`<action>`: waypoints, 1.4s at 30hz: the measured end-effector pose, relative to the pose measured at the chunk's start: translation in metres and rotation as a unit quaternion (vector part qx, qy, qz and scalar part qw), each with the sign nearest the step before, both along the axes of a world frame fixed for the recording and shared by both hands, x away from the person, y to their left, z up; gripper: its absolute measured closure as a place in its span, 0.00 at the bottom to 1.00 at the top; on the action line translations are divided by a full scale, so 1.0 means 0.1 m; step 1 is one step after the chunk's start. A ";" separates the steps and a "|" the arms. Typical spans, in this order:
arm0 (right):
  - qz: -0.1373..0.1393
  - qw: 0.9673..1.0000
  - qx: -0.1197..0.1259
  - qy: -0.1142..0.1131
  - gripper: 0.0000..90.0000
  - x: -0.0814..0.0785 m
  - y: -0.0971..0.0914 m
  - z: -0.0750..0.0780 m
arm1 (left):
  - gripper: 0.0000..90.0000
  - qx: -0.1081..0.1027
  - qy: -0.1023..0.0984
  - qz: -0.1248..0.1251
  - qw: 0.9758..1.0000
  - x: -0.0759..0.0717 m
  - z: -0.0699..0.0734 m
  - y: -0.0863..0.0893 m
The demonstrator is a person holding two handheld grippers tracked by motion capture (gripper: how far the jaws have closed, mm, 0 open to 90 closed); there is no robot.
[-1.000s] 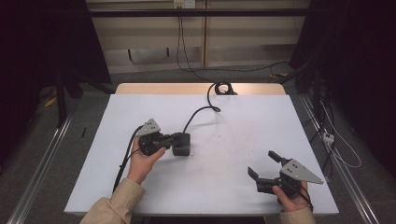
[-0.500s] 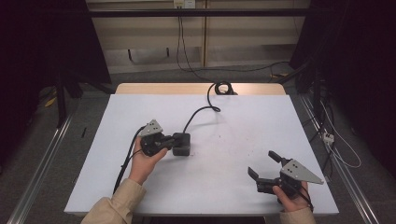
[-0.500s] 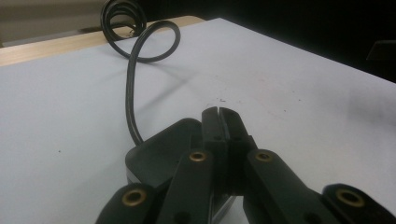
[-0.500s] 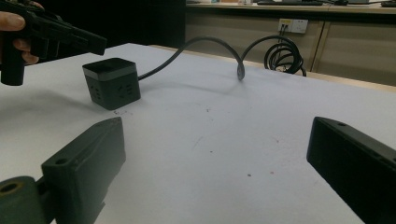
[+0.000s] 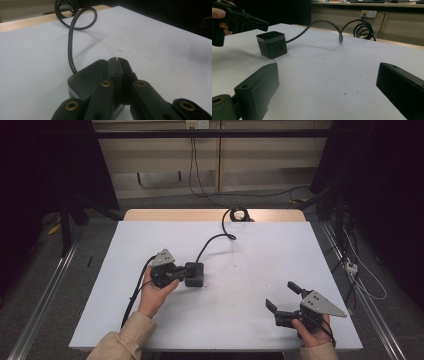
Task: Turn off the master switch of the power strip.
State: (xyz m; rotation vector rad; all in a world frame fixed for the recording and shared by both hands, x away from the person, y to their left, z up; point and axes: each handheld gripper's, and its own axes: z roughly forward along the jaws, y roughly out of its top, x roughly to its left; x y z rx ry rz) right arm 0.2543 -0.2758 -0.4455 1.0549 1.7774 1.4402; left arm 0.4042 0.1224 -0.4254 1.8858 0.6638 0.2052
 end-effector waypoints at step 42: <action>0.002 1.000 0.000 -0.001 0.05 0.00 0.00 0.00 | 1.00 0.026 0.003 0.008 1.000 0.01 -0.04 0.01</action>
